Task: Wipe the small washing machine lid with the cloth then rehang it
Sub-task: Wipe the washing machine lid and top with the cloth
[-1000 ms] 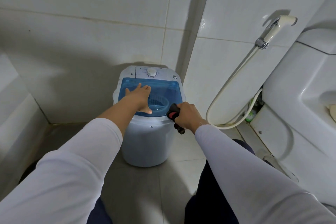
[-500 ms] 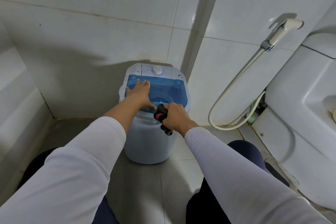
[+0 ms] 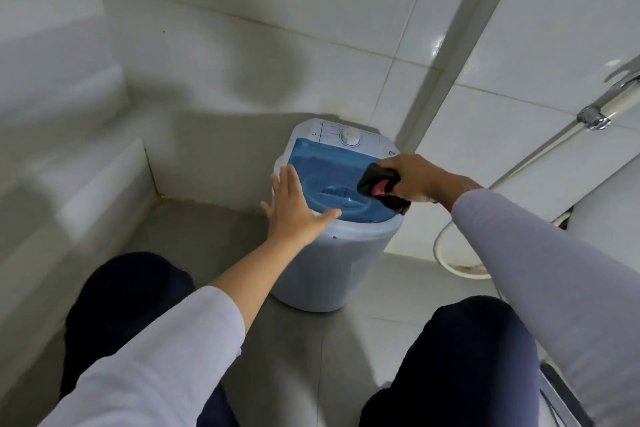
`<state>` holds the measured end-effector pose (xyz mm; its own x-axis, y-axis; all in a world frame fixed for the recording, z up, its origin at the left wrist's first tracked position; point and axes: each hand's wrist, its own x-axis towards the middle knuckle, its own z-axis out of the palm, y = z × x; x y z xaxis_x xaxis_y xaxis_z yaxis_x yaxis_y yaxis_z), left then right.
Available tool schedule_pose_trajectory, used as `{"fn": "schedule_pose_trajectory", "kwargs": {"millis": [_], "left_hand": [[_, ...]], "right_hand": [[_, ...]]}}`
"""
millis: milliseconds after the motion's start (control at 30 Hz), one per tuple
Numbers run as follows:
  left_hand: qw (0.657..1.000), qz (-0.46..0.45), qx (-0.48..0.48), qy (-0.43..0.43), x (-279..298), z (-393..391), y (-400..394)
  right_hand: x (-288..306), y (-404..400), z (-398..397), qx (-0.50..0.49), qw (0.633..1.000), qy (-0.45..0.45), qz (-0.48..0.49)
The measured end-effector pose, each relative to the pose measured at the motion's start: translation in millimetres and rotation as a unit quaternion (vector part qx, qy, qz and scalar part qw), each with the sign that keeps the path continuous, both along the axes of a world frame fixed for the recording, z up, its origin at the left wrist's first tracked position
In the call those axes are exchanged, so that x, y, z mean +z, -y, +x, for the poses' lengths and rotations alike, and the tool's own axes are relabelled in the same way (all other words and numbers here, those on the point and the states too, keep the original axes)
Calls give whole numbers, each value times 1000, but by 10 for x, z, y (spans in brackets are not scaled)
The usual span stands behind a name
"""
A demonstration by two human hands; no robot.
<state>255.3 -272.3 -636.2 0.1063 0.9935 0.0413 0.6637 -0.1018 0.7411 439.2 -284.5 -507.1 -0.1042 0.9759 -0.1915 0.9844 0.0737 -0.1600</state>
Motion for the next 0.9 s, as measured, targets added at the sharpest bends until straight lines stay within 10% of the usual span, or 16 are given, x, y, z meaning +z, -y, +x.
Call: {"fn": "schedule_pose_trajectory", "kwargs": {"millis": [300, 500, 900], "left_hand": [[983, -11, 125, 134, -293, 279, 308], [979, -38, 131, 149, -423, 292, 281], [982, -27, 130, 135, -489, 295, 250]], "right_hand": [[-110, -253, -26, 288, 950, 110, 41], [-175, -388, -164, 496, 845, 173, 97], [-482, -543, -290, 534, 827, 156, 75]]}}
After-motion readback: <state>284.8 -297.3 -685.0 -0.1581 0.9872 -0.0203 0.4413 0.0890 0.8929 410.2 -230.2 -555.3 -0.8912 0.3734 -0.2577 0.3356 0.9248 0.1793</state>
